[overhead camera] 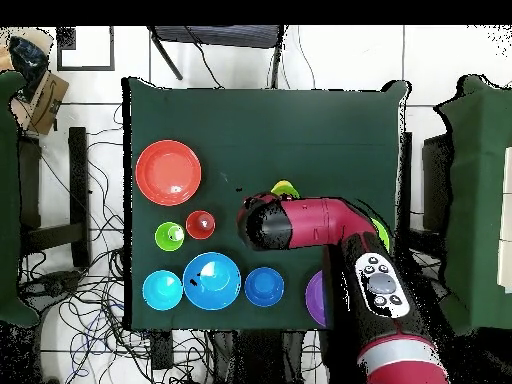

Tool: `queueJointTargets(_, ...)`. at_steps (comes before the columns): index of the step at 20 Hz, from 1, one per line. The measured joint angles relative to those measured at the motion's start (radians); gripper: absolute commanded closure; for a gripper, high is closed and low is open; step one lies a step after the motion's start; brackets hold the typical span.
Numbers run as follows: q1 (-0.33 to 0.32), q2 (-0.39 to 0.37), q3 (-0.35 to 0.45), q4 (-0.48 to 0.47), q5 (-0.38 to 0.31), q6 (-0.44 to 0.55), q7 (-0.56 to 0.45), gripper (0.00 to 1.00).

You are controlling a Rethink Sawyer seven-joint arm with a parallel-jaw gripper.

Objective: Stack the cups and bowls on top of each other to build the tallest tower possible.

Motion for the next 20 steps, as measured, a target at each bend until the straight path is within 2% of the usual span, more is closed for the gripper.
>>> queueJointTargets(13, 0.031, 0.017, -0.038, -0.021, 0.0, -0.028, 0.0, 1.0)
queueJointTargets(20, 0.08, 0.017, -0.096, -0.041, 0.0, -0.067, 0.0, 1.0)
